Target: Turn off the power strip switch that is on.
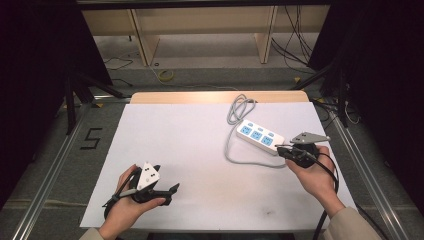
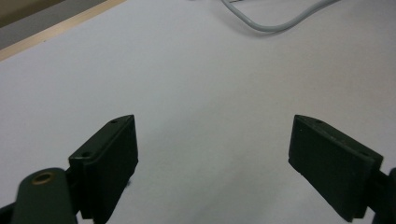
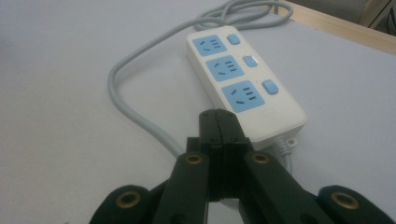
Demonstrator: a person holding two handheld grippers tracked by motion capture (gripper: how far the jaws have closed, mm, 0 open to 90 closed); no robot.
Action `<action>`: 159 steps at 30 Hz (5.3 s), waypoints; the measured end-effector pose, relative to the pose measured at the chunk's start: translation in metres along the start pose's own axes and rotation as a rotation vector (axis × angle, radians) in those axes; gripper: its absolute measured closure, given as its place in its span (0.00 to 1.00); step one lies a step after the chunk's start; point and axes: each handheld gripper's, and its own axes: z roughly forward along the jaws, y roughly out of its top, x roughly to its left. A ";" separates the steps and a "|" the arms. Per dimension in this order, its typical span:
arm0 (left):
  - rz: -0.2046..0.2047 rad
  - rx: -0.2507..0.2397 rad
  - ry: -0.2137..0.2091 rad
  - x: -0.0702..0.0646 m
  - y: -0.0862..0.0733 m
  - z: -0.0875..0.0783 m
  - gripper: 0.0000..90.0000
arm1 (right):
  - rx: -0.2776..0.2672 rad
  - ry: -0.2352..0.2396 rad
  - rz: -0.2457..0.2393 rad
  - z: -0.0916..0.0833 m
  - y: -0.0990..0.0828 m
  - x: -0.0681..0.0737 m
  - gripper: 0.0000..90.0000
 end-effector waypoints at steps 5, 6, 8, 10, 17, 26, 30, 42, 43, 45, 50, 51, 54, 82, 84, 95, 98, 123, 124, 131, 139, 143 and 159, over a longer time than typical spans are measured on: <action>0.000 -0.001 -0.001 0.000 0.000 0.000 0.17 | 0.021 -0.012 0.008 0.009 0.007 -0.003 1.00; -0.001 -0.002 -0.001 0.000 0.000 0.000 0.17 | 0.024 -0.014 0.011 0.010 0.008 -0.004 1.00; -0.001 -0.001 -0.003 0.000 0.000 0.000 0.17 | 0.030 -0.014 0.009 0.013 0.010 -0.005 1.00; -0.004 -0.003 -0.005 0.000 0.000 0.000 0.17 | 0.033 -0.016 0.015 0.016 0.013 -0.006 1.00; -0.001 -0.004 -0.003 -0.001 0.000 0.000 0.17 | 0.043 -0.023 0.020 0.023 0.020 -0.011 1.00; -0.002 -0.005 -0.005 -0.001 0.000 0.000 0.17 | 0.066 -0.036 0.033 0.032 0.027 -0.018 1.00; -0.002 -0.003 -0.005 -0.001 0.000 0.000 0.17 | 0.078 -0.040 0.033 0.037 0.031 -0.021 1.00; 0.000 -0.006 -0.008 -0.001 0.000 0.000 0.17 | 0.091 -0.052 0.029 0.045 0.045 -0.026 1.00; 0.003 -0.003 -0.009 -0.001 0.000 0.000 0.17 | 0.092 -0.053 0.030 0.045 0.046 -0.026 1.00; -0.002 -0.008 -0.007 -0.001 0.000 0.000 0.17 | 0.093 -0.055 0.031 0.047 0.048 -0.027 1.00; -0.001 -0.008 -0.008 -0.001 0.000 0.000 0.17 | 0.101 -0.055 0.029 0.051 0.050 -0.028 1.00; -0.001 -0.009 -0.009 -0.001 0.000 0.000 0.17 | 0.104 -0.054 0.029 0.053 0.051 -0.028 1.00; 0.004 -0.005 -0.009 -0.001 0.000 0.000 0.17 | 0.111 -0.055 0.025 0.056 0.053 -0.028 1.00; 0.005 -0.005 -0.012 -0.001 0.000 0.000 0.17 | 0.146 -0.064 0.029 0.077 0.066 -0.035 1.00; 0.003 -0.006 -0.012 -0.002 0.000 0.000 0.17 | 0.151 -0.064 0.026 0.079 0.066 -0.035 1.00; 0.005 -0.007 -0.012 -0.002 0.000 0.000 0.17 | 0.167 -0.062 0.031 0.088 0.068 -0.037 1.00; 0.005 -0.007 -0.012 -0.002 0.000 0.000 0.17 | 0.170 -0.062 0.035 0.090 0.067 -0.038 1.00; 0.006 -0.008 -0.015 -0.002 0.000 0.000 0.17 | 0.192 -0.056 0.039 0.104 0.077 -0.039 1.00; 0.007 -0.009 -0.015 -0.002 0.001 0.000 0.17 | 0.192 -0.057 0.039 0.105 0.077 -0.040 1.00; 0.006 -0.008 -0.016 -0.002 0.001 0.000 0.17 | 0.200 -0.055 0.041 0.109 0.077 -0.041 1.00; 0.009 -0.007 -0.018 -0.002 0.001 0.000 0.17 | 0.207 -0.053 0.038 0.116 0.078 -0.039 1.00; 0.009 -0.009 -0.018 -0.002 0.001 0.000 0.17 | 0.214 -0.053 0.038 0.120 0.078 -0.039 1.00; 0.010 -0.010 -0.021 -0.002 0.001 0.000 0.17 | 0.248 -0.049 0.051 0.135 0.081 -0.041 1.00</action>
